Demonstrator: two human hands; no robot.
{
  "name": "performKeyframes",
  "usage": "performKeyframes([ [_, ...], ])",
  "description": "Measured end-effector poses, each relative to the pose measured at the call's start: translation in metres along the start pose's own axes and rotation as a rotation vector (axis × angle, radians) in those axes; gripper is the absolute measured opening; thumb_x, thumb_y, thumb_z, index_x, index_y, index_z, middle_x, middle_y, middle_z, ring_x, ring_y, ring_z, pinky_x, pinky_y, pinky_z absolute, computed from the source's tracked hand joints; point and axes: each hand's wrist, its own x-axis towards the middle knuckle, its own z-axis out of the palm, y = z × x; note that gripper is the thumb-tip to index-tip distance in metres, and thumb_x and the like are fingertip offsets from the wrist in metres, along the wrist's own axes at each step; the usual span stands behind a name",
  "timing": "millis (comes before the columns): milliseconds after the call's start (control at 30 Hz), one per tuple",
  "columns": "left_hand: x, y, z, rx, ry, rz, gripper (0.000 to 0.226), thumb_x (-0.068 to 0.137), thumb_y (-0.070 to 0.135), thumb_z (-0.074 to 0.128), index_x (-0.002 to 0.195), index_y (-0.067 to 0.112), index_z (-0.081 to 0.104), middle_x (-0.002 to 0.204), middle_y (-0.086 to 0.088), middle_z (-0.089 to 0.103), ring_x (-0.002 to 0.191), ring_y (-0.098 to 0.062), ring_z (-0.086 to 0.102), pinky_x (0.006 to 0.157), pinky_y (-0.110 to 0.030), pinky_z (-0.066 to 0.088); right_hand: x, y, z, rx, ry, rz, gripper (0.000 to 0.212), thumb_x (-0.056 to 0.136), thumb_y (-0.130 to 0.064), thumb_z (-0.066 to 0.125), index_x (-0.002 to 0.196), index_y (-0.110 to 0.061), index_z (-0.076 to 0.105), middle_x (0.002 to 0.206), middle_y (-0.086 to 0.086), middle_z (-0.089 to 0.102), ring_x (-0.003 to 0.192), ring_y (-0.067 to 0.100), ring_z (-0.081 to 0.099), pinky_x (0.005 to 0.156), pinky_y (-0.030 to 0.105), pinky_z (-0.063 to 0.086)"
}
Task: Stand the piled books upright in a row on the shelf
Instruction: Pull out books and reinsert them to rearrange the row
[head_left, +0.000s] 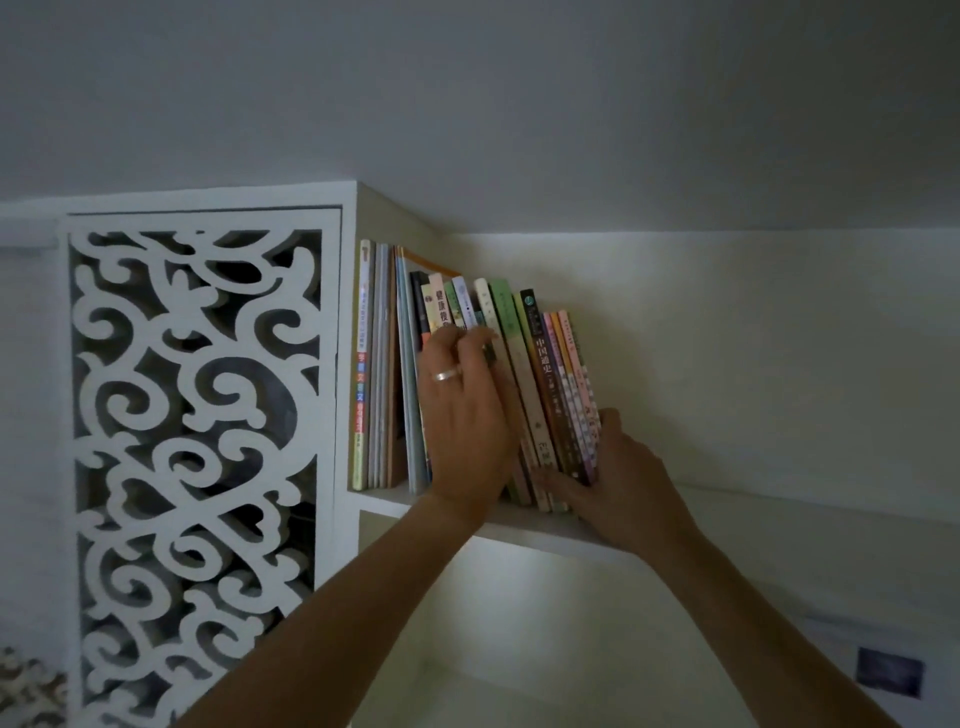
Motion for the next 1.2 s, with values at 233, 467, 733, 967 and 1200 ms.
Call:
performKeyframes([
  [233,0.027,-0.02,-0.005,0.408,-0.128,0.121,0.047,0.106,0.03,0.05,0.148,0.009,0.05,0.143,-0.023,0.048,0.126,-0.035,0.05,0.103,-0.045,0.047,0.008,-0.013,0.018,0.065,0.04,0.06,0.078,0.077,-0.069,0.073,0.124,-0.02,0.036,0.136,0.003,0.062,0.112,0.025,0.067,0.076,0.027,0.054],
  [467,0.029,-0.025,-0.009,0.48,-0.129,0.178,0.051,0.106,0.036,0.052,0.149,0.01,0.049,0.139,-0.023,0.048,0.123,-0.032,0.046,0.099,-0.045,0.049,0.008,-0.009,0.02,0.069,0.03,0.064,0.082,0.076,-0.07,0.073,0.128,-0.019,0.036,0.137,0.002,0.061,0.113,0.023,0.067,0.073,0.017,0.05],
  [733,0.036,-0.032,-0.006,0.503,-0.233,0.114,0.065,0.104,0.062,0.04,0.158,0.026,0.038,0.147,-0.018,0.038,0.13,-0.032,0.04,0.103,-0.047,0.044,0.006,-0.009,0.02,0.211,0.121,0.078,0.083,0.078,-0.051,0.083,0.134,-0.022,0.03,0.133,0.002,0.063,0.094,0.013,0.064,0.05,0.002,0.044],
  [967,0.04,-0.013,-0.002,0.333,-0.177,0.012,0.071,0.089,0.065,0.069,0.137,0.015,0.054,0.139,-0.022,0.045,0.125,-0.036,0.046,0.1,-0.047,0.044,0.004,-0.004,0.017,0.251,0.146,0.066,0.082,0.08,-0.048,0.081,0.136,-0.021,0.027,0.135,0.001,0.06,0.099,0.012,0.062,0.066,0.007,0.047],
  [1200,0.028,0.009,-0.012,-0.17,-0.123,-0.113,0.05,0.101,0.006,0.061,0.139,0.02,0.032,0.13,-0.016,0.053,0.097,-0.014,0.065,0.069,-0.027,0.063,0.004,-0.01,0.017,0.107,0.099,-0.006,0.087,0.08,-0.062,0.076,0.14,-0.021,0.028,0.14,0.001,0.058,0.117,0.025,0.064,0.087,0.031,0.054],
])
